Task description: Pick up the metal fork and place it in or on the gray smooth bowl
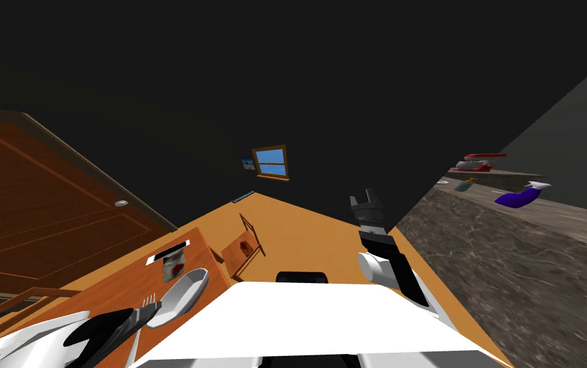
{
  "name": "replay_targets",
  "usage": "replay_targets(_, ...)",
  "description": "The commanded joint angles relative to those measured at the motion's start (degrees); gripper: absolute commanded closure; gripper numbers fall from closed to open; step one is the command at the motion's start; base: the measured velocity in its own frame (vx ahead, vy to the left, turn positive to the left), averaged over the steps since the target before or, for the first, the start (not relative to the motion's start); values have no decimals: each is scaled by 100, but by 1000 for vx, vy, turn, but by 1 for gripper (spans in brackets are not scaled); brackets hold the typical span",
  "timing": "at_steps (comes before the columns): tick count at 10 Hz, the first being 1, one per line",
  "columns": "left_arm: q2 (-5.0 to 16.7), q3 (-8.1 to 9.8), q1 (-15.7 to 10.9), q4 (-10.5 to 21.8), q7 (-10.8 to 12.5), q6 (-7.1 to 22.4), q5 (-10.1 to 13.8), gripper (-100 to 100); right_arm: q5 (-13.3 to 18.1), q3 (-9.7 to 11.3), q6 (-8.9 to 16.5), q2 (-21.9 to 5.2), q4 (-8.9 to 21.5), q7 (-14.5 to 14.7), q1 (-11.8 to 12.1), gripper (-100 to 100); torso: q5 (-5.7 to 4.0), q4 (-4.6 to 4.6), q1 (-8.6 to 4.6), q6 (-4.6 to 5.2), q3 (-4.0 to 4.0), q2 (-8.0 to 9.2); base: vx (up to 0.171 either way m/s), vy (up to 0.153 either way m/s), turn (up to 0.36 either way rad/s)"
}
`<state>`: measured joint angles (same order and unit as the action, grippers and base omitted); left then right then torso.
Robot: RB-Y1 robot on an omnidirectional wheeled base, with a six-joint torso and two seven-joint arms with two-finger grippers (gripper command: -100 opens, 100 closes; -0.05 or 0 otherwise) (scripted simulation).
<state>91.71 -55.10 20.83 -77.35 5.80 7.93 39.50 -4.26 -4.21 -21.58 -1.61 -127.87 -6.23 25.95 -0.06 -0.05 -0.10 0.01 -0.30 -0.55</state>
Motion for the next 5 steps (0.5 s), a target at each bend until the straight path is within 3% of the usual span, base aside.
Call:
replay_targets(1,142,-20,-35,-142,131,-166,51,100,0,0,0,0,0,0,0,0,0,0,0,0,0,0,123,35,105)
replay_targets(4,348,-40,-140,-382,321,-413,123,100,0,0,0,0,0,0,0,0,0,4,4,-7,10,17,113,30,97)
replay_targets(5,300,-2,-89,-340,265,-327,88,100,0,0,0,0,0,0,0,0,0,6,6,-8,13,20,49,17,14)
